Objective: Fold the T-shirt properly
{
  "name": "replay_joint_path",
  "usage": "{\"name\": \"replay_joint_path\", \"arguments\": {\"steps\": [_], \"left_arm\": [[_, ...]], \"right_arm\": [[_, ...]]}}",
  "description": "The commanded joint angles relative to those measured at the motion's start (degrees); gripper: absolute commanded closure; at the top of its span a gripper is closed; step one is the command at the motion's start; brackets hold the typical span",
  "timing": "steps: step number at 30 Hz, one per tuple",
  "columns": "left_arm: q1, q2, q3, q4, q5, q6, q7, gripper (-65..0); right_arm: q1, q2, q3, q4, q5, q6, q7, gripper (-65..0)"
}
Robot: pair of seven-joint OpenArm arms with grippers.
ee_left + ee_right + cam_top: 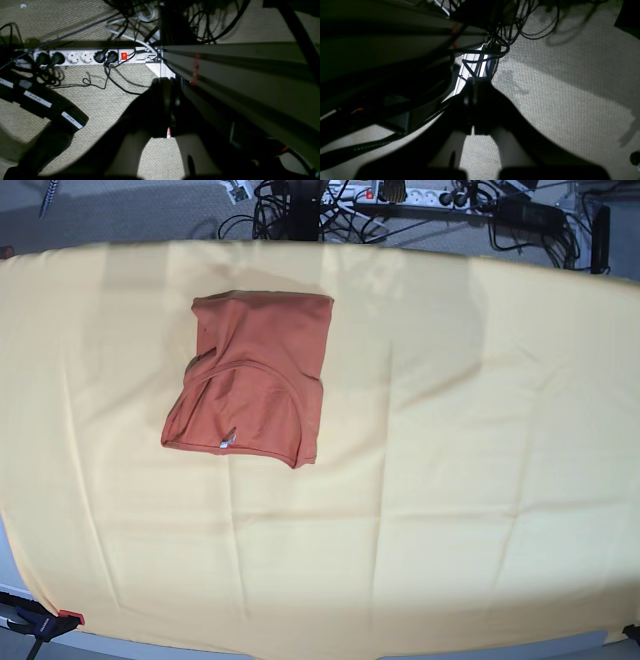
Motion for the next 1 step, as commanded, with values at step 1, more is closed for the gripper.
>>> {"name": "replay_joint_path", "arguments": {"steps": [1], "left_arm": [[0.1,0.7,0.0,0.2,0.1,-0.9,-1.0,0.0]], "right_arm": [[-0.4,0.3,-0.5,0.1,0.0,0.2,0.9,0.0]]}}
